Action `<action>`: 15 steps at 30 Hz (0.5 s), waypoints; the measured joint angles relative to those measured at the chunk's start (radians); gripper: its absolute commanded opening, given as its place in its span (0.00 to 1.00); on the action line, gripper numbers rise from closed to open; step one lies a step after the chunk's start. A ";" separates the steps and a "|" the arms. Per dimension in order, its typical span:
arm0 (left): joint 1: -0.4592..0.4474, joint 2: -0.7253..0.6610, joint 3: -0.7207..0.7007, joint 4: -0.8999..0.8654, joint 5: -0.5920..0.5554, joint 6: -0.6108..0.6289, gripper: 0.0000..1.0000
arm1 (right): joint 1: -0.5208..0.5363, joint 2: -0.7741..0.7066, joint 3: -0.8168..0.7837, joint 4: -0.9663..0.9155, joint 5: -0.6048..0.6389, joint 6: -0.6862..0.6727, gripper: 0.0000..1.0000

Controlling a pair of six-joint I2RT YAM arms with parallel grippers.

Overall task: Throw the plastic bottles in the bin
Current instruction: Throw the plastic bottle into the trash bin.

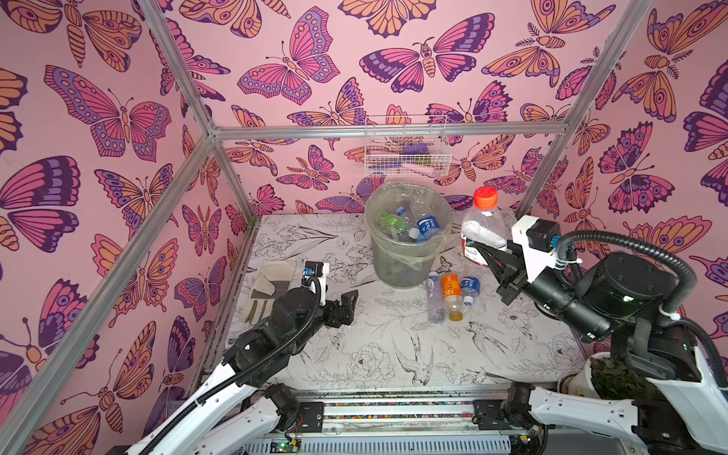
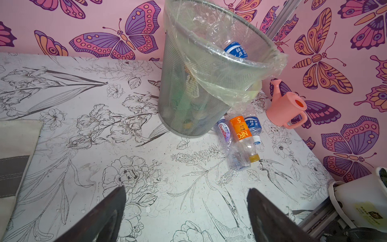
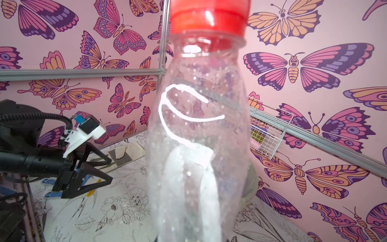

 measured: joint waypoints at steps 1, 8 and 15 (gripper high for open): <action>0.000 -0.002 -0.006 0.002 0.000 -0.002 0.92 | 0.000 0.012 0.016 0.006 0.005 -0.008 0.00; 0.000 -0.012 -0.030 0.015 0.009 -0.021 0.92 | 0.000 0.116 0.148 0.025 0.026 -0.047 0.00; 0.000 -0.035 -0.049 0.023 0.012 -0.035 0.91 | 0.000 0.226 0.284 0.016 0.050 -0.079 0.00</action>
